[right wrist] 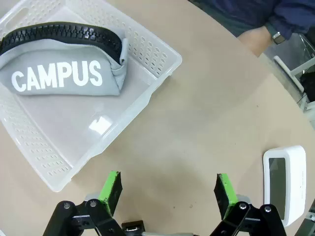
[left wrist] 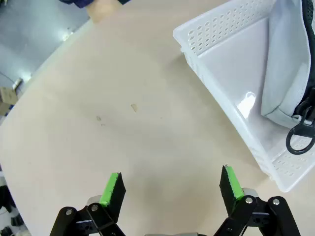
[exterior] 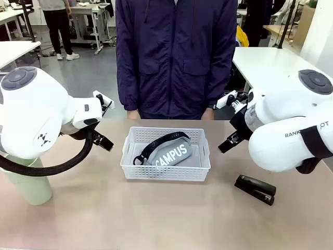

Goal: Efficiently arrange items inside the basket to fit them all.
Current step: Pick up the Digital clock and place it inside the Organizing basket.

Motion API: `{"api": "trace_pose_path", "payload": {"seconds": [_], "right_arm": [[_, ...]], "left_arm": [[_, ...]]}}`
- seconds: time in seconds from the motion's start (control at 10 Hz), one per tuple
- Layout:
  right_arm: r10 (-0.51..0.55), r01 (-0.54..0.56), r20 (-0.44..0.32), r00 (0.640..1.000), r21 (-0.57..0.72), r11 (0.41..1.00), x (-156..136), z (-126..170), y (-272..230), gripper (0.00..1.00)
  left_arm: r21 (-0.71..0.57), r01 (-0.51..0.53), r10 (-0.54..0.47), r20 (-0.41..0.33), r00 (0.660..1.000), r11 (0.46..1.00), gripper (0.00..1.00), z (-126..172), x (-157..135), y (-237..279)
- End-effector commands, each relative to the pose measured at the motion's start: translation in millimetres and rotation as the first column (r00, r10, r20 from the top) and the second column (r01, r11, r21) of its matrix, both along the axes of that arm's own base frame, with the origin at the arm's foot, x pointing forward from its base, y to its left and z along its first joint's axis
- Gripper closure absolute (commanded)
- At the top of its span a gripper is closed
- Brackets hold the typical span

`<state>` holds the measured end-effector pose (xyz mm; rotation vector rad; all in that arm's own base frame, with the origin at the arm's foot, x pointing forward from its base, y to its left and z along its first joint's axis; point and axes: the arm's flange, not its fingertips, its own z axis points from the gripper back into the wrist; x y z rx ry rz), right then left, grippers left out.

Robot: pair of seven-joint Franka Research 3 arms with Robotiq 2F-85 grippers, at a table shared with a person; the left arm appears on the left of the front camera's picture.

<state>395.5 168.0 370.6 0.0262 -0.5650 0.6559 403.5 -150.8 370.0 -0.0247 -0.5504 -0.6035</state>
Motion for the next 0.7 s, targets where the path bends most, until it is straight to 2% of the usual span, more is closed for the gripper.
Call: {"api": "trace_pose_path", "payload": {"seconds": [0.0,0.6], "right_arm": [[0.0,0.0,0.0,1.0,0.0,1.0,0.0,0.0,0.0,0.0],[0.0,0.0,0.0,1.0,0.0,1.0,0.0,0.0,0.0,0.0]], "left_arm": [[0.0,0.0,0.0,0.0,1.0,1.0,0.0,0.1,0.0,0.0],[0.0,0.0,0.0,0.0,1.0,1.0,0.0,0.1,0.0,0.0]]}}
